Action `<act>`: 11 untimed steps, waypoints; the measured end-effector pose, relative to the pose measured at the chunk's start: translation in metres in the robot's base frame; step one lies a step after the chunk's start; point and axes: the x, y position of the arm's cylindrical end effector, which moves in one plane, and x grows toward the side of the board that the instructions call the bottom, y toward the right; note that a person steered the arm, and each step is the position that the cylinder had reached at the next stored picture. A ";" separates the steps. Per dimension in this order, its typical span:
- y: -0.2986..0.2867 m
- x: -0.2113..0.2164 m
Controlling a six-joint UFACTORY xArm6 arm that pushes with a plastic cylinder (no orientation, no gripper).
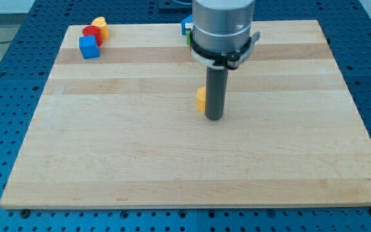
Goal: Move the yellow hexagon to the left side of the green circle
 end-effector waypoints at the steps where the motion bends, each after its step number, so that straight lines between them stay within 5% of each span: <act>1: -0.006 -0.040; 2: -0.044 -0.076; 4: -0.093 -0.057; 7: -0.082 -0.125; 11: -0.062 -0.130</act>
